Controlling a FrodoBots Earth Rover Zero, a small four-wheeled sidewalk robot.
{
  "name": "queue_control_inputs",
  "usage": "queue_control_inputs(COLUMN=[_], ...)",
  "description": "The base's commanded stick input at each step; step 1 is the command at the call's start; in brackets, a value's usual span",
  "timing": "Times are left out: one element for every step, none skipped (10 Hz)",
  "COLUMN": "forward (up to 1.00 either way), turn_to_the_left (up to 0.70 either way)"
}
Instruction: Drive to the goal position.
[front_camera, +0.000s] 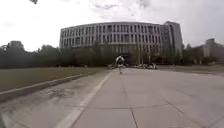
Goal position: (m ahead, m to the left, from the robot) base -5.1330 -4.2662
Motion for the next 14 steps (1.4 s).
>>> queue_control_inputs(forward=[0.7,0.7,0.7,0.7,0.7,0.7,0.7,0.7,0.7,0.7,0.7,0.7,0.7,0.7], turn_to_the_left=[-0.33,-0.27,-0.07,-0.01,-0.01,-0.01,-0.01,-0.12,-0.34,-0.29,-0.06,-0.01,-0.01,-0.01])
